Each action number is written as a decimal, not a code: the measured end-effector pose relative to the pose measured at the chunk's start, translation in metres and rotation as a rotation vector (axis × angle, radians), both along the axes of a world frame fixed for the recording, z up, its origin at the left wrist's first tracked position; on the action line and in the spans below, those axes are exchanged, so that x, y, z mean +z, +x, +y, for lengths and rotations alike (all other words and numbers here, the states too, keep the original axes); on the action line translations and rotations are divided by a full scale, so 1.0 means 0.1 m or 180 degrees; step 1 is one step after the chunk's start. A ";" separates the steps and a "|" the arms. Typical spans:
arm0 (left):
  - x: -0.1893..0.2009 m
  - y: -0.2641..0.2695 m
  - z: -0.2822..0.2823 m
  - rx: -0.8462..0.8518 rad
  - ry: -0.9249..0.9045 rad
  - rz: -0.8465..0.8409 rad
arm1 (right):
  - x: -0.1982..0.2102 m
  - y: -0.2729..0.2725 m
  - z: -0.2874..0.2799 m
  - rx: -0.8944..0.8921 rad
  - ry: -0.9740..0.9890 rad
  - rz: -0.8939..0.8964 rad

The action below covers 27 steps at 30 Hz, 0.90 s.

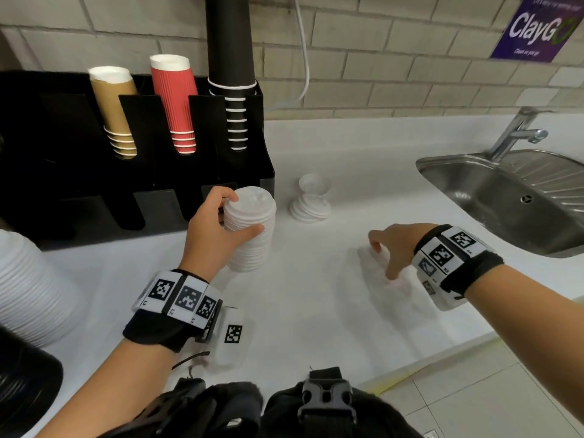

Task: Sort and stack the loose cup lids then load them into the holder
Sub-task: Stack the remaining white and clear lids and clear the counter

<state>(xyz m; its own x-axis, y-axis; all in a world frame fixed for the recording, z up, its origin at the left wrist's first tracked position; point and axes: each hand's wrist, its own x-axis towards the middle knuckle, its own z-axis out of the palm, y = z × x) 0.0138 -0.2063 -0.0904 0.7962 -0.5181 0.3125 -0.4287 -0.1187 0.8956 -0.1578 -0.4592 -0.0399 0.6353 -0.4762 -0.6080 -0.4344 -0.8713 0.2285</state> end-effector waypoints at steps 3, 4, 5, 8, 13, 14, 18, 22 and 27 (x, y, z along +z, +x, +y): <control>0.01 -0.01 0.00 0.0004 -0.0017 0.0011 | 0.03 0.08 0.08 0.0011 0.0198 0.0112; 0.00 -0.01 0.00 0.0004 -0.0013 0.0007 | 0.02 0.08 0.11 0.0037 0.0228 0.0206; 0.00 0.00 -0.01 0.0009 -0.0014 0.0002 | 0.00 0.08 0.14 0.0077 0.0229 0.0303; -0.02 0.01 -0.01 0.0033 -0.0032 0.0006 | -0.07 0.06 0.19 0.0156 0.0190 0.0493; -0.03 0.03 -0.02 0.0002 -0.0047 0.0035 | -0.04 0.07 0.27 0.0239 0.0403 0.0241; -0.03 0.02 -0.02 -0.0004 -0.0046 0.0041 | -0.04 0.08 0.32 0.0290 0.0355 0.0283; -0.02 0.03 -0.03 -0.0020 -0.0054 0.0069 | -0.12 0.13 0.51 0.0538 -0.0029 0.0668; 0.00 0.03 -0.03 -0.0004 -0.0016 0.0104 | -0.16 0.14 0.52 0.0562 0.0000 0.0584; 0.01 0.02 -0.02 0.0029 0.0019 0.0084 | -0.08 0.29 0.47 0.0540 0.0489 -0.0446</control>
